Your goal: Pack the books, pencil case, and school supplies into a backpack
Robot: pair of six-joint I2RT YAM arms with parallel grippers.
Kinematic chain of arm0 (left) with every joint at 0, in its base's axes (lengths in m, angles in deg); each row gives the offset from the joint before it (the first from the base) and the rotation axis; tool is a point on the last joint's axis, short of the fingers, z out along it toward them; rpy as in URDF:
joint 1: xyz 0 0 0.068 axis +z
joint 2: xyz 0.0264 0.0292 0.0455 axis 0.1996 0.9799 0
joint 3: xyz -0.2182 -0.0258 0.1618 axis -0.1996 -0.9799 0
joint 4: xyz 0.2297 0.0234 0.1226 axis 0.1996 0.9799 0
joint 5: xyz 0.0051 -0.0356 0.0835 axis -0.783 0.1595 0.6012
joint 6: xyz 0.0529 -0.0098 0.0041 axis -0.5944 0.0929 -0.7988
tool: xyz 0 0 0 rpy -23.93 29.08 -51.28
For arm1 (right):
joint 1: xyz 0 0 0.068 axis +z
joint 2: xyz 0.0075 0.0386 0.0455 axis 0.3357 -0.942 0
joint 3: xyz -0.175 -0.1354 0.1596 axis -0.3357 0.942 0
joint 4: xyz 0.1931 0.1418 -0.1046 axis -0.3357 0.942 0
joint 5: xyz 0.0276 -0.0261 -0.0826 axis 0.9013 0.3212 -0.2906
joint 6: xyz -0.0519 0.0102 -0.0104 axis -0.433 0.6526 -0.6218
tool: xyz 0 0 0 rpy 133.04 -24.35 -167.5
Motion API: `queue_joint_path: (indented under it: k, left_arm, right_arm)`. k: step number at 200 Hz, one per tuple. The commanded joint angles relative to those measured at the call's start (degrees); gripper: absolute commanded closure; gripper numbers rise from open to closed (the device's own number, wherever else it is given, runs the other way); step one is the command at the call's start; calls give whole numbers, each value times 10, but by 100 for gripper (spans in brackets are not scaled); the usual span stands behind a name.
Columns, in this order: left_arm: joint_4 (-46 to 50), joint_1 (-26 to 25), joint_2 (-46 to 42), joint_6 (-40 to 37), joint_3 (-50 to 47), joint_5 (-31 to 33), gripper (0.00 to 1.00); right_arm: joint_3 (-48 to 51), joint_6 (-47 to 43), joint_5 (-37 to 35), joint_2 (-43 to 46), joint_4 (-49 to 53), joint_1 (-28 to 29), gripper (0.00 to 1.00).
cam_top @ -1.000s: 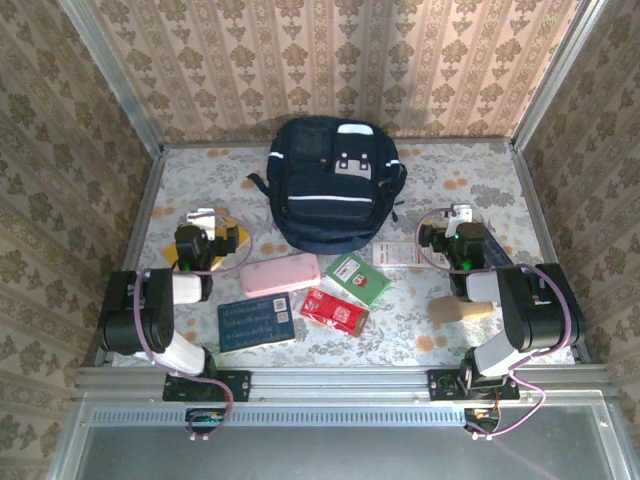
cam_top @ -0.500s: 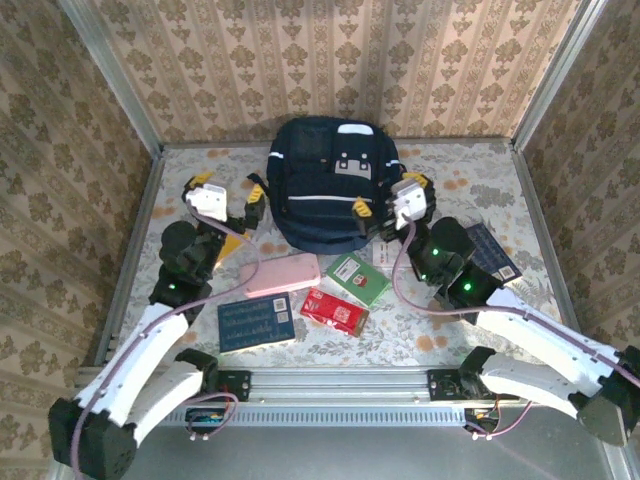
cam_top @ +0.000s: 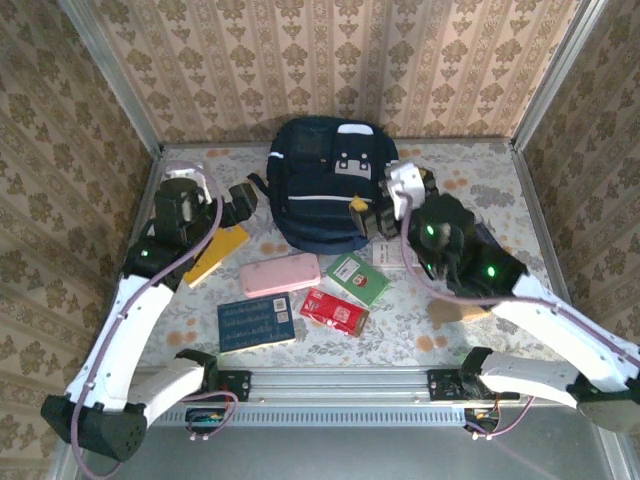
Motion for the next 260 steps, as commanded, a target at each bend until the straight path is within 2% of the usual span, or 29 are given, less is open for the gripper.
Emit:
queue_joint_path:
  k: [1,10,22,37,50,67,85,99,108,120,135,151,191,225,260]
  left_arm:
    - [107,2,58,32,49,-43,0]
    - [114,1,76,24,50,-47,0]
    - [112,3,93,14,45,-64,0]
    - [102,3,106,8,40,-83,0]
    - [81,1,116,12,27,-93,0]
    - [56,-5,144,26,23,-103,0]
    - [71,-35,207,47,72,-85,0]
    - [102,-62,268,82,129,-51,1]
    - [115,-85,310,122,162,-47,7]
    - [135,-95,365,189,204,-52,13]
    - [118,-99,427,252,237,-101,19]
    - [67,-108,474,306,258,-139,26]
    - [71,-130,568,415,349,-131,29]
    - [-36,-144,585,502,305,-116,34]
    - [-33,-151,613,521,311,-108,36]
  right_arm:
    - [-66,42,-1,-102,150,-20,0]
    - [-65,28,-10,-119,140,-18,0]
    - [-71,8,35,-138,140,-25,0]
    - [-90,14,11,-177,114,-30,0]
    - [-105,30,24,-216,103,-44,0]
    - [-182,110,70,-285,186,-85,0]
    - [-251,156,118,-346,244,-123,0]
    - [-263,197,53,-368,246,-134,0]
    - [-272,228,-5,-379,256,-140,0]
    - [-283,270,-40,-389,275,-150,0]
    - [-272,315,-49,-380,279,-166,0]
    - [-213,336,-54,-340,229,-176,1]
    - [-99,374,-127,-247,144,-180,3]
    - [-21,361,-75,-183,45,-182,4]
    - [11,351,-59,-149,15,-182,4]
